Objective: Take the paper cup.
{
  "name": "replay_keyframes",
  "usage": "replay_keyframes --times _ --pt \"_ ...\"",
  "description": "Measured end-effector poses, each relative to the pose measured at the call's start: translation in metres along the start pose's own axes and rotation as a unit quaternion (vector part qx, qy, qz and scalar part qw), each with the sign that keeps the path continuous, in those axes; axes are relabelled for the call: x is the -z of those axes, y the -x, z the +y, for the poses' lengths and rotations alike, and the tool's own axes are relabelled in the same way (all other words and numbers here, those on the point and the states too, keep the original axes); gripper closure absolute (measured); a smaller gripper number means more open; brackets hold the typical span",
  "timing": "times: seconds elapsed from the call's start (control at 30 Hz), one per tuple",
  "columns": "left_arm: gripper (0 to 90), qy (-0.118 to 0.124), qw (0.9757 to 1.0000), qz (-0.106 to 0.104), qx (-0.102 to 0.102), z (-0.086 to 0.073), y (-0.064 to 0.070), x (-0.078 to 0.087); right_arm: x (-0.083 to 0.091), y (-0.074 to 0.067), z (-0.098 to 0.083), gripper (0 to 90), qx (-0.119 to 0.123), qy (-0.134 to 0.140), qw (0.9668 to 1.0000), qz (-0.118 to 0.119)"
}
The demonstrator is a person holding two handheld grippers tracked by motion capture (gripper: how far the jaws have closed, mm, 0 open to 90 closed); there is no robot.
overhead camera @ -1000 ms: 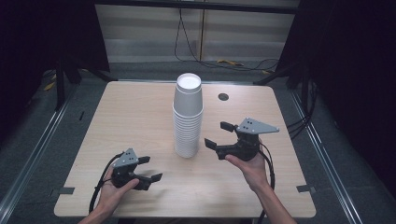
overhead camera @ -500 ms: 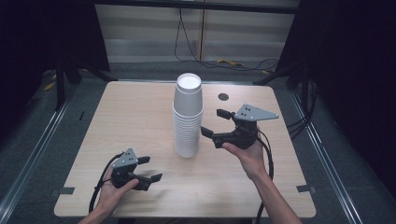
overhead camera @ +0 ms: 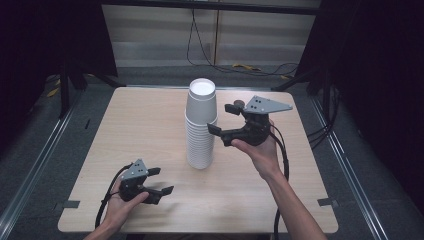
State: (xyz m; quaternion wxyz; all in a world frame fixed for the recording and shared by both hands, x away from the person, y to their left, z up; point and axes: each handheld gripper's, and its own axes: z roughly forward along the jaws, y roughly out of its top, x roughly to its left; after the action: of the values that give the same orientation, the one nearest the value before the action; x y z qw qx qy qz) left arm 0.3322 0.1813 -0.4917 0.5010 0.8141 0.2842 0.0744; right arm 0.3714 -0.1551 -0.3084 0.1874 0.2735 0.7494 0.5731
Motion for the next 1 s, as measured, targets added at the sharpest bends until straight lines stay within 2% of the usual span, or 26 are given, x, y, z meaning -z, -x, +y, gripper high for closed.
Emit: replay_keyframes --times 0.43,0.57,0.7,1.0 --pt "15.8 -0.005 1.0 -0.003 -0.003 -0.001 0.001 -0.001 -0.019 0.005 0.021 14.8 0.004 -0.014 0.9998 0.011" --pt "15.7 -0.004 0.9999 -0.01 0.008 -0.001 0.0 -0.001 -0.024 0.007 0.027 14.1 0.005 -0.019 0.9997 0.014" --pt "15.8 -0.003 0.9999 -0.01 0.006 -0.001 0.0 -0.001 -0.027 0.007 0.03 14.0 0.008 -0.019 0.9997 0.011" --pt "15.8 -0.007 0.9999 -0.012 0.004 -0.002 0.001 -0.003 -0.039 0.009 0.039 13.8 0.014 -0.046 0.9988 0.008"
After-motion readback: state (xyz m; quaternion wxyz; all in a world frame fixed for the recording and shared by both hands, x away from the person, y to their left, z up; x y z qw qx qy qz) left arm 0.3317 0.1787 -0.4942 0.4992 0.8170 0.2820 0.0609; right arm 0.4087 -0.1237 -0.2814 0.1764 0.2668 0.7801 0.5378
